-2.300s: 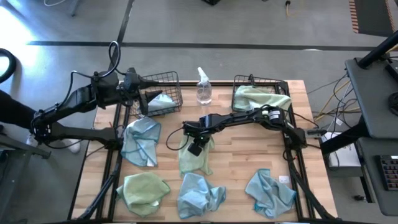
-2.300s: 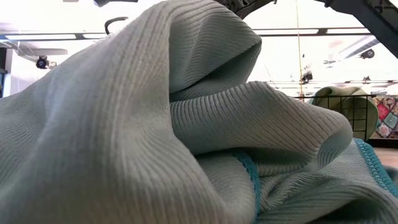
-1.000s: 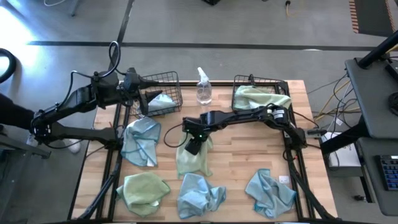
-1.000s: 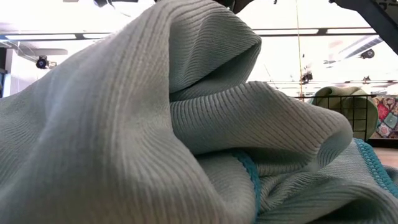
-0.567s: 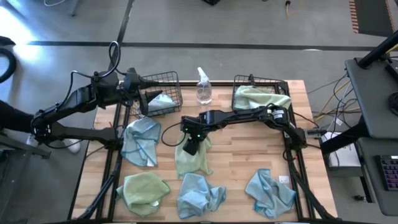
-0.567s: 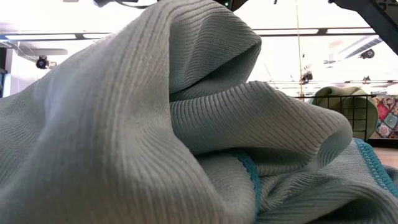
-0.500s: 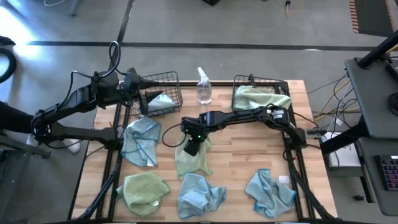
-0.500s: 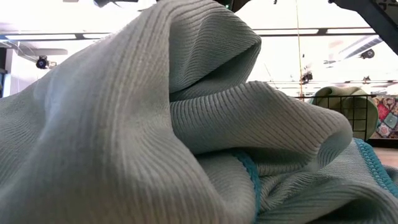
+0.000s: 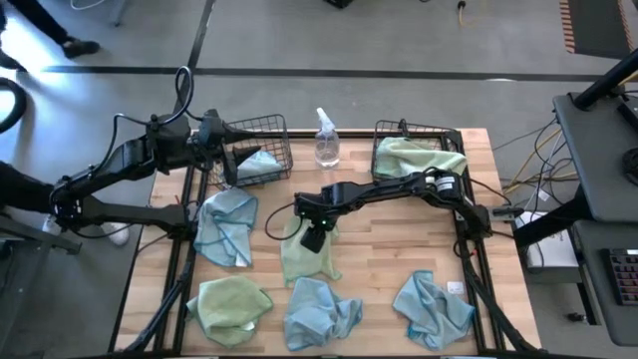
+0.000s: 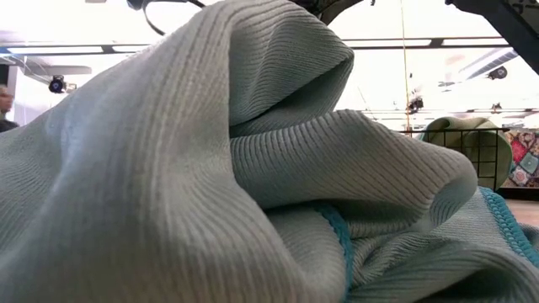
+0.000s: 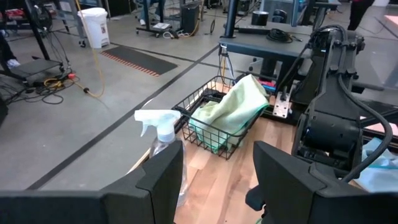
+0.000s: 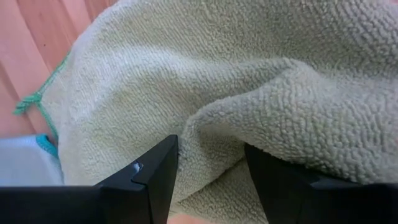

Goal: Sort microfiber towel by color & place in baskets
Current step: Put the green microfiber cloth into the right wire basket

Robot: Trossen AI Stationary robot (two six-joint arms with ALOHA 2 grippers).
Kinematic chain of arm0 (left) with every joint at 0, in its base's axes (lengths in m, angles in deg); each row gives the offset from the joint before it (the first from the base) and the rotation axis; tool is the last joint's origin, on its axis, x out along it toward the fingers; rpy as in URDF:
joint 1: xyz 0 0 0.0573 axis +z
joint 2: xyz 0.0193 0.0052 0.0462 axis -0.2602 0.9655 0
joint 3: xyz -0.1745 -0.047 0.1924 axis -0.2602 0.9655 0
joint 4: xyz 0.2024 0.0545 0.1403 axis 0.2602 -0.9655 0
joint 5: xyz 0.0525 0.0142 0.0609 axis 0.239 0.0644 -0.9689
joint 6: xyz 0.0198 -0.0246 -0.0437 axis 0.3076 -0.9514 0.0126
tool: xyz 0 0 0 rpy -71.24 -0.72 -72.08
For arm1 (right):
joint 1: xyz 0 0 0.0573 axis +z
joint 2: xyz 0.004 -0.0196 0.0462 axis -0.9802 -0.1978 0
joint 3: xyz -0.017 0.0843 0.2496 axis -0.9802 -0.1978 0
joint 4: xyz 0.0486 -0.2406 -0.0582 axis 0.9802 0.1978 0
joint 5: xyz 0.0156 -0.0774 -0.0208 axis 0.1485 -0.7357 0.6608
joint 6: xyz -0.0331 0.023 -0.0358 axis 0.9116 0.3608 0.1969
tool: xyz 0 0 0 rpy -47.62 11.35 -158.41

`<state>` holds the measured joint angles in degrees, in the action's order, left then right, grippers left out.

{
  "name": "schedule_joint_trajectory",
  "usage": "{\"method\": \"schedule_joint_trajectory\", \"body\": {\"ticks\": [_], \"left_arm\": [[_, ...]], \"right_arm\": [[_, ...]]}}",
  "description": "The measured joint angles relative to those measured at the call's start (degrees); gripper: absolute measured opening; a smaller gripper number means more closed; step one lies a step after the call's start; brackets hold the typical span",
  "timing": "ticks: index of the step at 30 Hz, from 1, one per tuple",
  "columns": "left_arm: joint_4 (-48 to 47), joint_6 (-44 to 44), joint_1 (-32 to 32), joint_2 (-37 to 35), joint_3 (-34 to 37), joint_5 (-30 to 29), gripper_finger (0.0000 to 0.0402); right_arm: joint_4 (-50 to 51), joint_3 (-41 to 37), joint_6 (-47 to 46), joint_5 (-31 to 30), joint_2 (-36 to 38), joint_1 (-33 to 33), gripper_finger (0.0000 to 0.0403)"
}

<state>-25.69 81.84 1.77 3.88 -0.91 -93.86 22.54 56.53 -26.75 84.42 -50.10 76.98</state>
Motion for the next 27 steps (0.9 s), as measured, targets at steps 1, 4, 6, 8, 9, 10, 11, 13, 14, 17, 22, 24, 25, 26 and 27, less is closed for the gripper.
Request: {"method": "schedule_joint_trajectory", "body": {"ticks": [1,4,6,8,9,10,11,13,14,17,22,24,25,26,27], "left_arm": [[0.00,-0.08,0.01,0.00,0.00,0.00,0.0180],[0.00,-0.30,0.01,0.00,0.00,0.00,0.0180],[0.00,-0.34,-0.01,0.00,0.00,-0.02,0.0180],[0.00,-0.45,0.00,0.00,0.00,-0.02,0.0180],[0.01,-0.46,-0.01,0.00,0.00,-0.04,0.0180],[0.00,-0.46,-0.01,0.00,0.00,-0.07,0.0180],[0.00,-0.46,0.01,0.00,0.00,-0.08,0.0180],[0.02,-0.46,-0.01,0.00,0.00,-0.13,0.0180],[0.00,-0.46,0.01,0.00,0.00,-0.13,0.0180],[0.00,-0.46,-0.01,0.00,0.00,-0.13,0.0180],[0.00,-0.46,0.00,0.00,0.00,-0.13,0.0180],[0.02,-0.46,-0.01,0.00,0.00,-0.13,0.0180],[0.00,-0.46,0.00,0.00,0.00,-0.13,0.0180],[0.00,-0.46,-0.01,0.00,0.00,-0.13,0.0180],[0.00,-0.46,-0.01,0.00,0.00,-0.13,0.0180]], "right_arm": [[-0.12,0.00,0.00,0.00,-0.20,0.00,0.0185],[-0.06,0.00,0.00,0.02,-1.73,0.00,0.0185],[-0.02,0.00,-0.03,1.12,-3.23,0.10,0.0185],[-0.20,0.06,-0.03,2.42,-4.57,0.29,0.0185],[-0.26,0.13,-0.04,2.64,-5.04,0.44,0.0185],[-0.32,0.20,-0.11,2.60,-5.57,0.67,0.0185],[-0.36,0.31,-0.13,2.60,-6.06,0.82,0.0185],[-0.23,0.50,-0.17,2.60,-6.83,1.09,0.0185],[-0.28,0.50,-0.18,2.62,-6.96,1.13,0.0185],[-0.47,0.44,-0.20,2.56,-7.11,1.16,0.0185],[-1.37,0.35,-0.24,2.45,-6.49,1.17,0.0169],[-1.62,0.33,-0.24,2.45,-6.27,1.22,0.0151],[-1.67,0.32,-0.24,2.56,-6.15,1.22,0.0140],[-1.74,0.28,-0.24,2.65,-6.08,1.22,0.0129],[-1.80,0.28,-0.24,2.75,-6.00,1.22,0.0117]]}}
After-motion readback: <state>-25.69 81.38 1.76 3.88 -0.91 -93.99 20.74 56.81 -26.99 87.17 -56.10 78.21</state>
